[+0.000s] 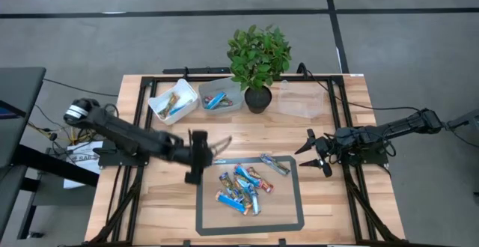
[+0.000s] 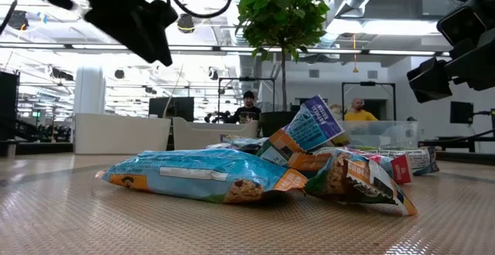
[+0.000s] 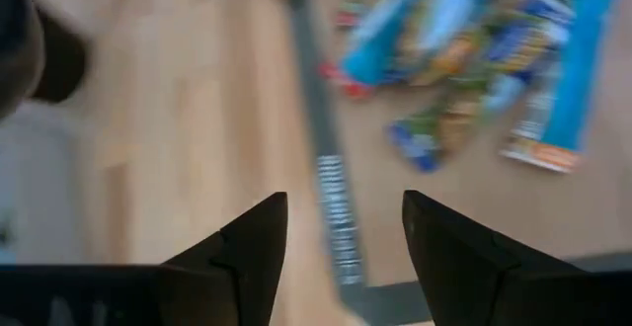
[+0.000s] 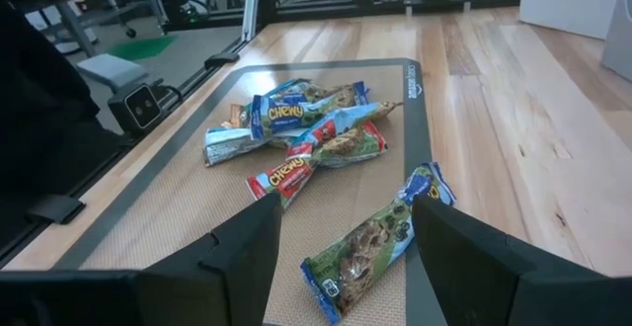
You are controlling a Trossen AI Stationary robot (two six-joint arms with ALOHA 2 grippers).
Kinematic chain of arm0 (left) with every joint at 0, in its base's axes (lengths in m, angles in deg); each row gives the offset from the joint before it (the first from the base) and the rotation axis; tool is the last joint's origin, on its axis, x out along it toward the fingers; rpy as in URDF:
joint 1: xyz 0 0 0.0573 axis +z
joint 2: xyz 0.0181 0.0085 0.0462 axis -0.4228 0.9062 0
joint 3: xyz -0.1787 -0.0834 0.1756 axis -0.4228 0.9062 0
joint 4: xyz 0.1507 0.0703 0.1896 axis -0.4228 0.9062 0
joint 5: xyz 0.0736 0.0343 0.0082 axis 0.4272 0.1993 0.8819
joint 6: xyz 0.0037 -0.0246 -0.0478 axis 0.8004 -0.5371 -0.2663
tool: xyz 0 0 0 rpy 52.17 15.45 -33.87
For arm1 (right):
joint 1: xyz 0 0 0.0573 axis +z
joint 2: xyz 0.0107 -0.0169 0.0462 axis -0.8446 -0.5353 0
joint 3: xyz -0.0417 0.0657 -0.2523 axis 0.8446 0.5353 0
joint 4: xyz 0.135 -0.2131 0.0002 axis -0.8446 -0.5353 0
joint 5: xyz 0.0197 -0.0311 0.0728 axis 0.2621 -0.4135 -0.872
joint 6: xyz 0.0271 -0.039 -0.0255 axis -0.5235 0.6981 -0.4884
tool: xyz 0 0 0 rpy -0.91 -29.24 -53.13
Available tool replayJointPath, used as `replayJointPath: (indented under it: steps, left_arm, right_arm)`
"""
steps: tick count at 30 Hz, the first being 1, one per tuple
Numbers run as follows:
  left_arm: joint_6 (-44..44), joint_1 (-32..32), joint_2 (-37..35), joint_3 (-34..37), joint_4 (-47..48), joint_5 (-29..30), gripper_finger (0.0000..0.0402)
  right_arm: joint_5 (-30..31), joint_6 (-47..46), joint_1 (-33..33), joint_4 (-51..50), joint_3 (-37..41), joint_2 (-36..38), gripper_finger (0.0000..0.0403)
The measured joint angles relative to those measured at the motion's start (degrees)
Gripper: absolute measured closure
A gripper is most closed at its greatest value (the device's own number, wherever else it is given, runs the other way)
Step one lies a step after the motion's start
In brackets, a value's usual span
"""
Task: Pick and place Granola Bars by type
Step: Put the yellow granola bar into the white bin
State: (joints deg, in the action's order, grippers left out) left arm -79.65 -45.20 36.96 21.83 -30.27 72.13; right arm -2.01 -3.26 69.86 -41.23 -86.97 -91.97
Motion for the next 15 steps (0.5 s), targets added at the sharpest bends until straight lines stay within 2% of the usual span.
replayJointPath:
  steps: [3,6,10,15]
  left_arm:
    - [-0.26,-4.48,3.42,0.0,-4.4,-0.3,0.0206]
    - [0.51,-7.35,7.14,0.0,-10.3,-3.57,0.0206]
    - [1.01,-9.72,12.41,-0.05,-18.21,-7.37,0.0206]
    - [1.0,-11.44,18.28,-1.7,-22.18,-7.79,0.0206]
  right_arm:
    - [0.0,0.01,-0.01,0.01,0.0,0.0,0.0182]
    - [0.0,0.0,0.0,-0.07,0.0,0.0,0.0182]
    - [0.0,0.0,-0.01,-0.07,0.0,0.0,0.0182]
    - [0.0,0.0,-0.02,-0.07,0.0,0.0,0.0182]
